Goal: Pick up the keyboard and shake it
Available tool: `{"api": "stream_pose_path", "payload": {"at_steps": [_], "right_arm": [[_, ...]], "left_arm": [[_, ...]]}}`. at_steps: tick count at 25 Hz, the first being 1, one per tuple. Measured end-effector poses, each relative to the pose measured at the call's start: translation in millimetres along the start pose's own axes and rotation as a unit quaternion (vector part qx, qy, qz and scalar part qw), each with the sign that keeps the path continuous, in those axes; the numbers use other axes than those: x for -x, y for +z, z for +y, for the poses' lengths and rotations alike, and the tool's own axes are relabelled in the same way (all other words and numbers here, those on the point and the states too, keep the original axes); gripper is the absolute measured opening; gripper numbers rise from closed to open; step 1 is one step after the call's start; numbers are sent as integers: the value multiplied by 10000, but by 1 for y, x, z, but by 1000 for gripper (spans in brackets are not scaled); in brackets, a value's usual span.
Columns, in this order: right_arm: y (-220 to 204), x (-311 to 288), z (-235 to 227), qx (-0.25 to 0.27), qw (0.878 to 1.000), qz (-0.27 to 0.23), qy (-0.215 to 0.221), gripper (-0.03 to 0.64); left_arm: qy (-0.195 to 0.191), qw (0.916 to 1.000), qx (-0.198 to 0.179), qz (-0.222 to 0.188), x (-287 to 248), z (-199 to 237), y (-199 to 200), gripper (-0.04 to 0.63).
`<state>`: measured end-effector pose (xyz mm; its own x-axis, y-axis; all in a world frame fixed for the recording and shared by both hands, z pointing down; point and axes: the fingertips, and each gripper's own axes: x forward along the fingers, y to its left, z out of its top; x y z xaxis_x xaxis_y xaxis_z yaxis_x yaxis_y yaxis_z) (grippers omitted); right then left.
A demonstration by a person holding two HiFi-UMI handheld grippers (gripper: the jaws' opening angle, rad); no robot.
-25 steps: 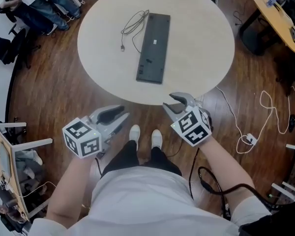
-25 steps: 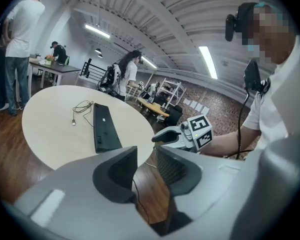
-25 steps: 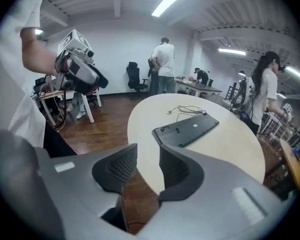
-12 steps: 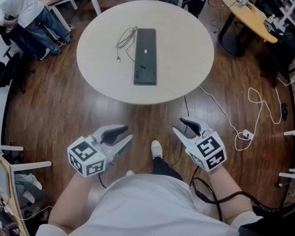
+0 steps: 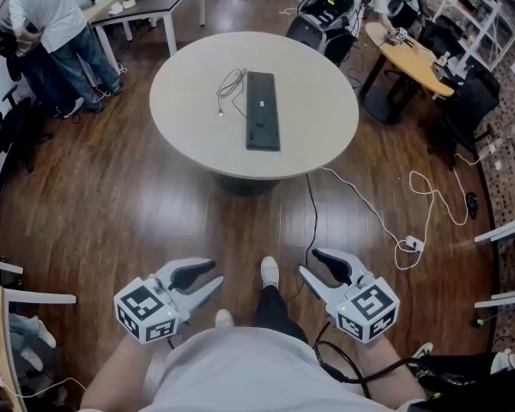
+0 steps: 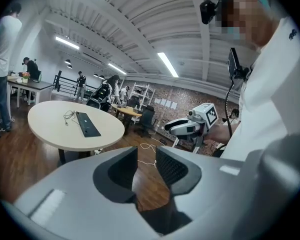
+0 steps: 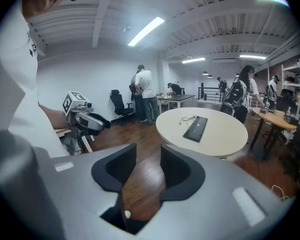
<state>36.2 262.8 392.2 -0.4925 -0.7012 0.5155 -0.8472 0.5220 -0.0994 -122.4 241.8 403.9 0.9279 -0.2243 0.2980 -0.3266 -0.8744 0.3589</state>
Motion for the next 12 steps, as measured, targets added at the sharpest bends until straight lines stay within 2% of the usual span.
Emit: {"api": "stream_pose_path", "payload": {"at_steps": [4,12], "right_arm": [[-4,19,31,-24,9999,-126,-72,155],[-2,38,55,-23,9990,-288,-336,144]], "left_arm": [[-73,10000,-66,-11,25,-15,-12,112],[-170,9995,-67,-248,40,-22,-10,112]]}}
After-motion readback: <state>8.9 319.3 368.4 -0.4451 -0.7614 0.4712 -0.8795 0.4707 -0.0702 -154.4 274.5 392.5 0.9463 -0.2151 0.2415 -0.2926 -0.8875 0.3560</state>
